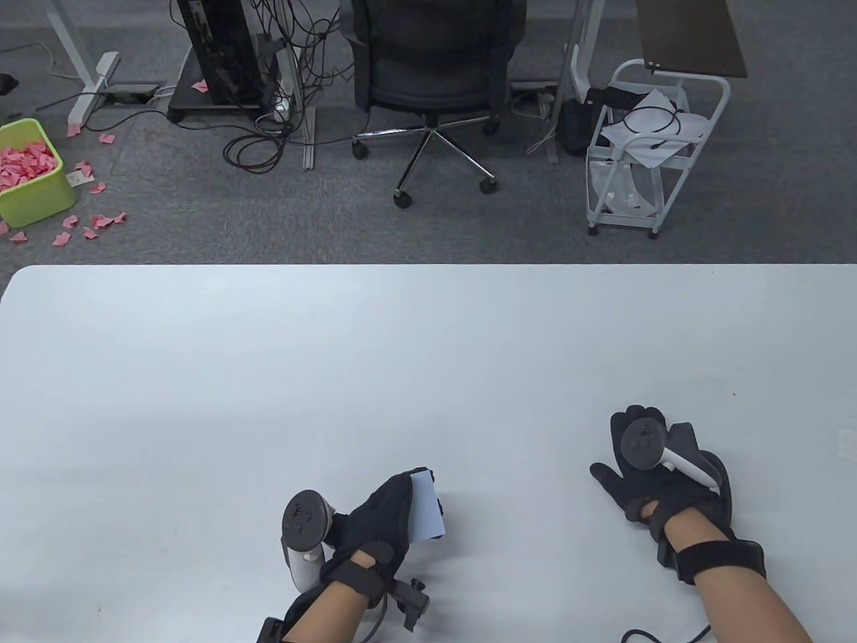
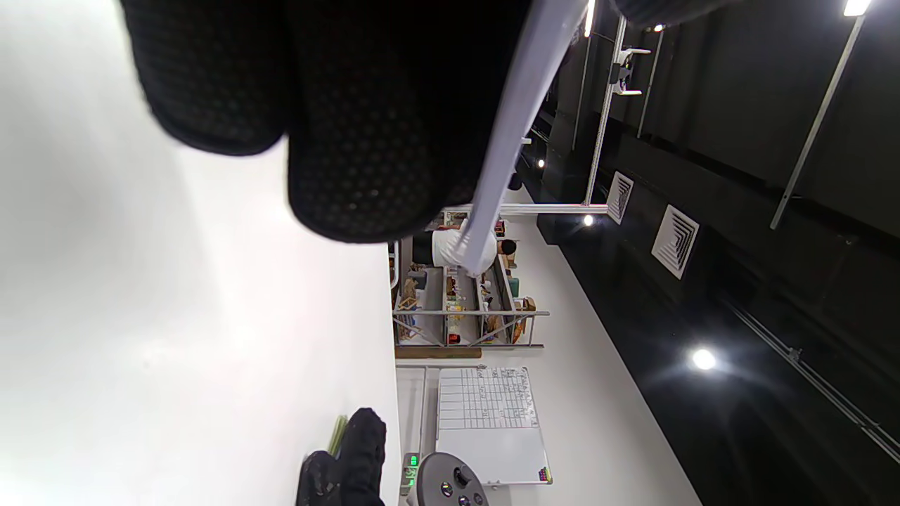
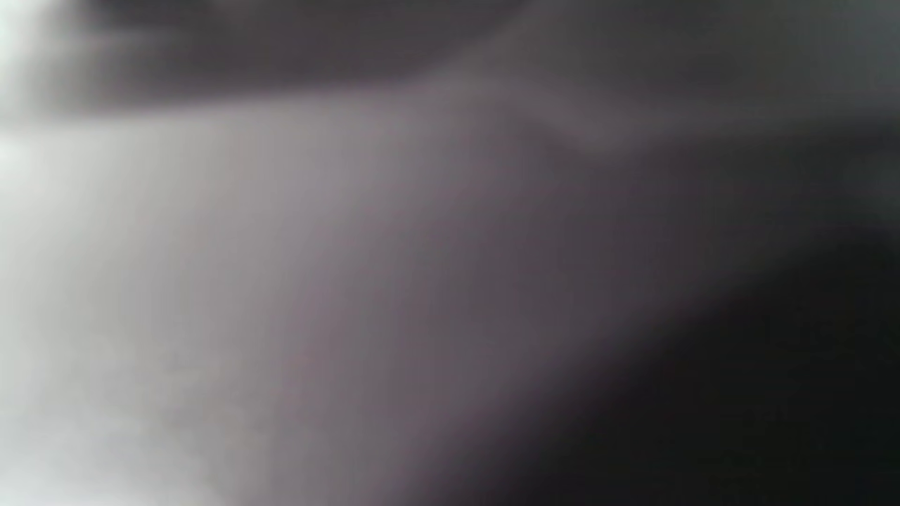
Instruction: Tear off the sticky note
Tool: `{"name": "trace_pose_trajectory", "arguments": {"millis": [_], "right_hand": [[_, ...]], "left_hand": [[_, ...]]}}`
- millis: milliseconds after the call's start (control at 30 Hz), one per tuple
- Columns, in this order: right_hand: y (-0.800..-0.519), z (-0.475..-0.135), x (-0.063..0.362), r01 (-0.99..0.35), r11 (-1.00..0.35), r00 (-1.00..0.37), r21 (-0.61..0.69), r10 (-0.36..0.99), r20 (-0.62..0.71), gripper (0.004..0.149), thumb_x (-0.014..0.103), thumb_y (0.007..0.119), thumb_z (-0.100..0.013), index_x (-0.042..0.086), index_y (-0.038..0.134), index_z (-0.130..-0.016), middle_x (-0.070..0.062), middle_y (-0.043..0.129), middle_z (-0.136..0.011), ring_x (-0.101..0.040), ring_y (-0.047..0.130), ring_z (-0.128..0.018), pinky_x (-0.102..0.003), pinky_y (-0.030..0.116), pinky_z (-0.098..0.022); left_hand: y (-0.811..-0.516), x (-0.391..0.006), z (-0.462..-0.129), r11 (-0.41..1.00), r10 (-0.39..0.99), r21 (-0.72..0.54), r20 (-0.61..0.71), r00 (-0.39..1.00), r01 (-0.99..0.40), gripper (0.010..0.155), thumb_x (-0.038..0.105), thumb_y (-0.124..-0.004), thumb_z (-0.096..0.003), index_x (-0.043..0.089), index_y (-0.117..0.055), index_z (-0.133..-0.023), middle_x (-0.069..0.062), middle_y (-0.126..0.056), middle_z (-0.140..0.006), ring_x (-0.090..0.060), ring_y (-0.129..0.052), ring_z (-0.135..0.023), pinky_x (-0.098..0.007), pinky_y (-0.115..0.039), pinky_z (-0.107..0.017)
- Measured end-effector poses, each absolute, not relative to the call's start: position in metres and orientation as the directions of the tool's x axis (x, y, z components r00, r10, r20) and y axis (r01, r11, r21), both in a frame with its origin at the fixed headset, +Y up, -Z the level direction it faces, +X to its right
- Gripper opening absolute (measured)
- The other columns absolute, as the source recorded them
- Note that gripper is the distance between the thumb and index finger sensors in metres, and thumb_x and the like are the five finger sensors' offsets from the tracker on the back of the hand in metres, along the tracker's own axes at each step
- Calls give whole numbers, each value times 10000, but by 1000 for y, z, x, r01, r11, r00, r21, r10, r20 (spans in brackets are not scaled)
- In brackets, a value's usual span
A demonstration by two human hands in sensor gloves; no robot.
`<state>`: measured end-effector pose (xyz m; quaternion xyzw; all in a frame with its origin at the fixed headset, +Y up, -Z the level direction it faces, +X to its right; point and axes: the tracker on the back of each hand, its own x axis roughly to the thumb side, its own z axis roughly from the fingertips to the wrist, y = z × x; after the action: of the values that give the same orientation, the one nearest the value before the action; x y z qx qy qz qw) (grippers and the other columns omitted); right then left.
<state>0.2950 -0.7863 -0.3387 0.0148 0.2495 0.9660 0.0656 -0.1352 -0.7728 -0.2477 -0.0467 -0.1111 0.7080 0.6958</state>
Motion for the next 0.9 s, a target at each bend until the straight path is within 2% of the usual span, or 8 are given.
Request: {"name": "trace_pose_trajectory", "arguments": {"millis": [100,133,233,433,533,633,767,900], "right_hand": [[-788,-339,303,-261,-821,-958,508,284,-34,838,723,507,-492,361,-113,-924,129,-270,-951,-171,-300,-917,-483,-29,-742],[-789,-339,307,-353,-784,-923,511,380,-55,843,714,540,-503,370,-99,-933,154,-263,-954,-138,-311,-910,-457,-64,-726],[-789,-339,310,-355,-784,-927,509,364,-85,844,740,522,-472,404,-117,-909,185,-255,-953,-100,-294,-916,-409,-61,-734],[-786,-338,310,-348,-796,-929,495,364,-67,840,713,555,-475,423,-109,-900,185,-234,-964,-110,-277,-928,-426,-42,-747],[-772,-329,312,-410,-842,-905,350,424,-39,833,686,607,-463,406,-12,-945,140,-141,-1010,-186,-157,-977,-474,69,-756],[-745,-315,310,-458,-883,-885,105,464,34,798,641,690,-424,372,204,-997,88,78,-1077,-237,33,-1029,-496,214,-759],[-715,-294,293,-433,-901,-894,39,434,111,763,611,704,-442,351,275,-1017,61,163,-1106,-272,113,-1054,-505,263,-766],[-706,-274,261,-421,-903,-888,-87,391,244,702,587,732,-444,304,429,-1012,19,371,-1110,-323,351,-1058,-513,421,-752]], "left_hand": [[-772,-135,-247,-2,995,-225,95,-24,-974,662,511,-563,-662,-5,-713,-1048,-120,-940,-784,-283,-1027,-531,-538,-837,-491],[-771,-134,-247,1,995,-227,100,-22,-974,663,512,-563,-662,-5,-712,-1049,-121,-941,-783,-283,-1028,-530,-538,-838,-490],[-770,-131,-246,9,994,-242,109,-18,-970,661,512,-563,-662,-3,-712,-1049,-120,-940,-784,-282,-1027,-532,-539,-837,-491],[-764,-125,-241,39,989,-267,146,0,-963,662,512,-564,-661,-3,-712,-1049,-120,-940,-784,-283,-1028,-531,-538,-837,-491],[-761,-125,-237,57,986,-277,167,11,-959,662,510,-568,-660,-5,-716,-1048,-123,-942,-782,-286,-1028,-530,-541,-837,-489],[-758,-125,-237,74,983,-275,182,24,-959,650,510,-576,-660,10,-730,-1046,-125,-943,-783,-287,-1029,-530,-542,-838,-487],[-761,-125,-238,114,984,-256,163,73,-960,649,509,-586,-660,6,-751,-1037,-141,-943,-784,-305,-1028,-529,-553,-833,-484],[-766,-125,-239,159,981,-231,144,128,-960,645,511,-592,-656,13,-768,-1025,-139,-948,-779,-305,-1032,-526,-551,-836,-479]]}}
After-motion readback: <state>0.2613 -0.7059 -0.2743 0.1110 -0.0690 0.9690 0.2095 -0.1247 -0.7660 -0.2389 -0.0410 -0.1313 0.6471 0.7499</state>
